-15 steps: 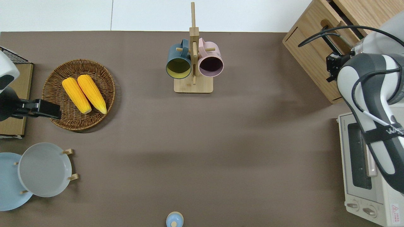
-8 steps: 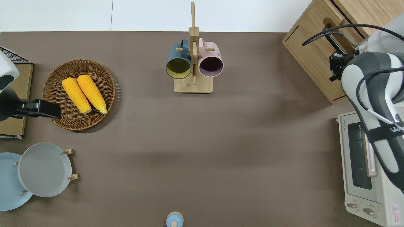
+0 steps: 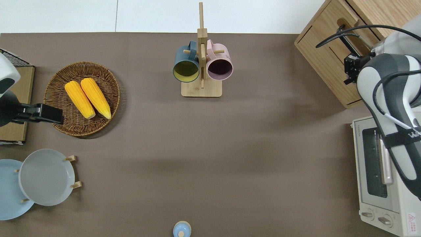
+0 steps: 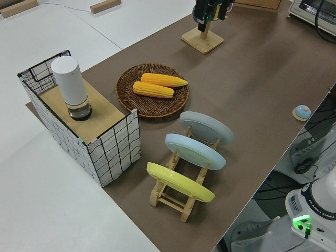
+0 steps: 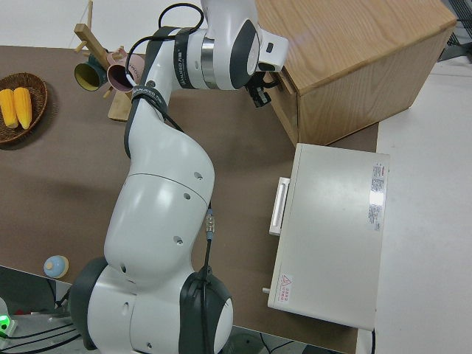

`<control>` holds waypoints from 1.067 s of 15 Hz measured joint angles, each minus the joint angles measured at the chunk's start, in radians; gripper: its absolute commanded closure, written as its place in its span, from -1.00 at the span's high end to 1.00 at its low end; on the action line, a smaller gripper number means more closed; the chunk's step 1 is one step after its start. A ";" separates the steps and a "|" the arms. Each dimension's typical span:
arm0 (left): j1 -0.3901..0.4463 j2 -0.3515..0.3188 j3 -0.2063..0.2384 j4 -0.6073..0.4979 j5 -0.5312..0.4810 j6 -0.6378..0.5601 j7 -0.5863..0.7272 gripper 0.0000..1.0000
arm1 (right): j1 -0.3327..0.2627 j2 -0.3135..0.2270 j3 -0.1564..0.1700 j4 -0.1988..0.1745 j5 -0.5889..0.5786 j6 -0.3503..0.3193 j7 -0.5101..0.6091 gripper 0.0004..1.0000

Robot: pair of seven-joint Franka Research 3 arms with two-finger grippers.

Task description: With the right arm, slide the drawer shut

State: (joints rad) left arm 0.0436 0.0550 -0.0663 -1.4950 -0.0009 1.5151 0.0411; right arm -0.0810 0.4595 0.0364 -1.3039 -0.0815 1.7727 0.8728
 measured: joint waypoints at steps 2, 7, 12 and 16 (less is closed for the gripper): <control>0.000 0.000 0.000 0.000 0.000 0.000 0.000 0.99 | 0.007 0.000 0.008 0.007 0.000 0.000 -0.004 -1.00; 0.000 0.000 0.000 0.000 0.000 0.000 0.000 0.99 | 0.098 -0.009 0.033 0.024 0.000 -0.010 -0.015 -1.00; 0.000 0.000 0.000 0.000 0.000 0.000 0.000 0.99 | 0.230 -0.081 0.034 0.016 0.000 -0.085 -0.024 -1.00; 0.000 0.000 0.000 0.000 0.000 0.000 0.000 0.99 | 0.292 -0.171 0.035 -0.030 0.000 -0.130 -0.092 -1.00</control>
State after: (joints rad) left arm 0.0436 0.0550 -0.0663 -1.4950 -0.0009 1.5151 0.0411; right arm 0.2109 0.2889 0.0711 -1.3339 -0.0814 1.6431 0.7812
